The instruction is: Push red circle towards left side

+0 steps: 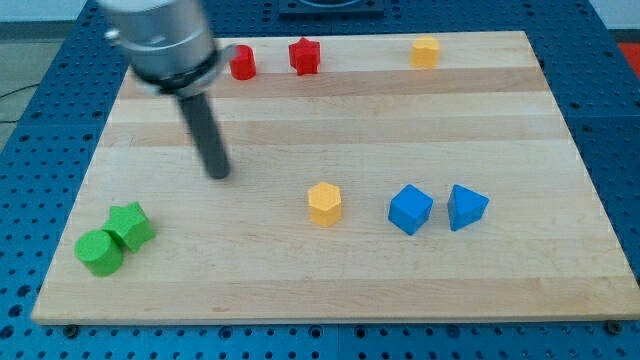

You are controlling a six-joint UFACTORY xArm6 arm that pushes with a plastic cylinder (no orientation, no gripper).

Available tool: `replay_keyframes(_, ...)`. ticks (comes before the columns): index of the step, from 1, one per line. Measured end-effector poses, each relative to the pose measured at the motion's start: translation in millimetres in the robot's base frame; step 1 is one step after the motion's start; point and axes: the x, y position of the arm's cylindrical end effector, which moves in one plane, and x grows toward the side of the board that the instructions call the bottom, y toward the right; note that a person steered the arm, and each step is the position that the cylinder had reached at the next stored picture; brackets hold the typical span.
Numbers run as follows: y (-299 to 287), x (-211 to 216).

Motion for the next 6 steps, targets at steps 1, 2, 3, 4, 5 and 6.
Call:
replay_keyframes(1, 115.4, -12.4)
replay_keyframes(2, 238.2, 22.8)
replay_keyframes(3, 324.6, 41.0)
replay_keyframes(4, 341.4, 76.6)
replay_keyframes(5, 317.0, 92.6)
replay_keyframes(6, 281.4, 92.6)
